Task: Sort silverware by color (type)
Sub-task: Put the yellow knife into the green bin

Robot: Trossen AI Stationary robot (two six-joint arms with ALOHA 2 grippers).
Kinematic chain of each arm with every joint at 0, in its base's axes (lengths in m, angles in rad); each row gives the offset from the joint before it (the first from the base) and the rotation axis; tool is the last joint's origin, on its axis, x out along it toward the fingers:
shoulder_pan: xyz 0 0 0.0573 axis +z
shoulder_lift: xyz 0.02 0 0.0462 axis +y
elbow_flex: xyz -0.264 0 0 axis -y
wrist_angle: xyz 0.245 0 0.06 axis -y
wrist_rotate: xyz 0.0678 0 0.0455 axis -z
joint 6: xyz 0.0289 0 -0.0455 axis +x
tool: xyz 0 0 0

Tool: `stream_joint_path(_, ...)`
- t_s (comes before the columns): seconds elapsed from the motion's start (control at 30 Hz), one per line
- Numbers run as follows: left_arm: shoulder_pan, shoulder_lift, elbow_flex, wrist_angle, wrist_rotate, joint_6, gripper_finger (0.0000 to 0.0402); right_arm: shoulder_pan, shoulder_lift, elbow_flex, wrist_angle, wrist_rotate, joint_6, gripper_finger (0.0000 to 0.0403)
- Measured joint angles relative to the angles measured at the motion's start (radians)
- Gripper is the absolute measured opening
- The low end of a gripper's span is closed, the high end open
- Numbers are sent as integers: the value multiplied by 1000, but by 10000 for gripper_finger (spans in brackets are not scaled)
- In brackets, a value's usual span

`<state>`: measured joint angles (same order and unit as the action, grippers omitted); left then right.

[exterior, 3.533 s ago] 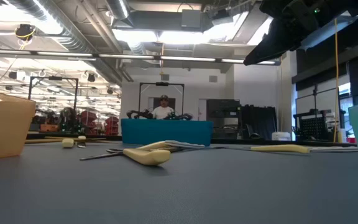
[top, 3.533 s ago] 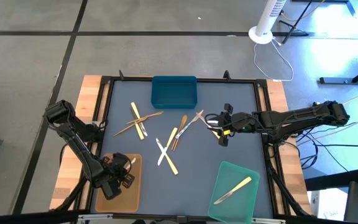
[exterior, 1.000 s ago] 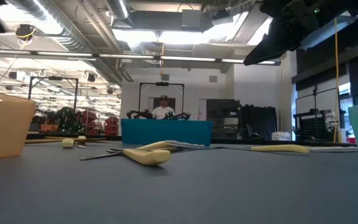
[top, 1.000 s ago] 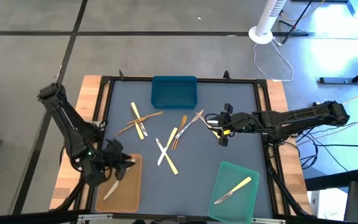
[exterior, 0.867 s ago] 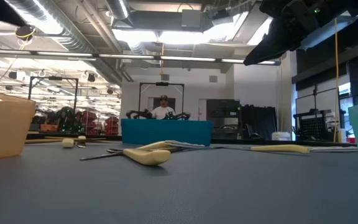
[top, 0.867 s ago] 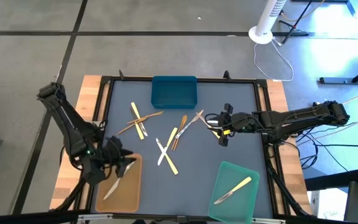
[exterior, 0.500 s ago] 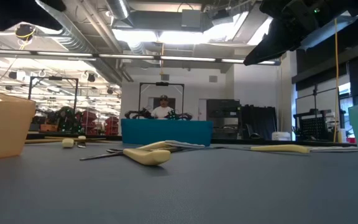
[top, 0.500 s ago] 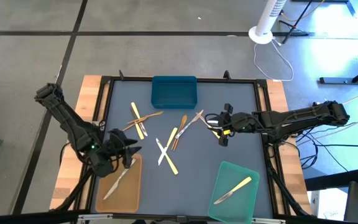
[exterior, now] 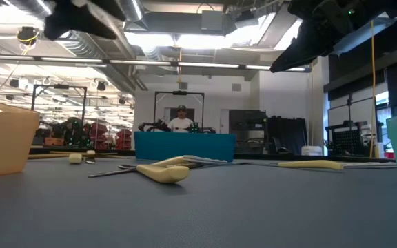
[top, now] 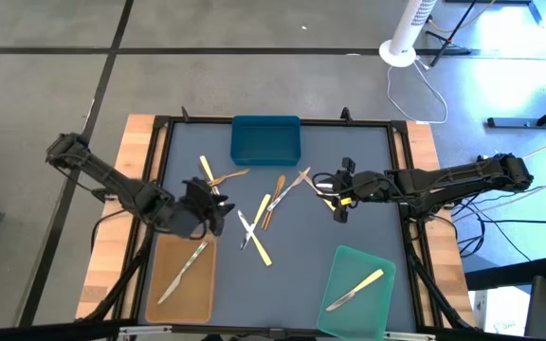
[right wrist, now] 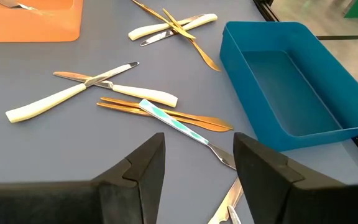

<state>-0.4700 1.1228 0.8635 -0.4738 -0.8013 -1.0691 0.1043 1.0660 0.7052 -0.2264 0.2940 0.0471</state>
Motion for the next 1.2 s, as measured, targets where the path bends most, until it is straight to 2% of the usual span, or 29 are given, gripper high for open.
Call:
stream_joint_path(0.23,129,0,0,195,21,133,179,0,0,0,0,0,0,179)
stream_joint_path(0.53,249,9,0,311,238,312,179,0,0,0,0,0,0,179)
stream_joint_path(0.73,284,28,1,325,316,397,179,0,0,0,0,0,0,179)
stream_joint_path(1.03,289,124,1,476,482,617,179,0,0,0,1,0,0,179)
stream_joint_path(1.2,289,185,1,534,566,634,179,0,0,0,0,0,0,179)
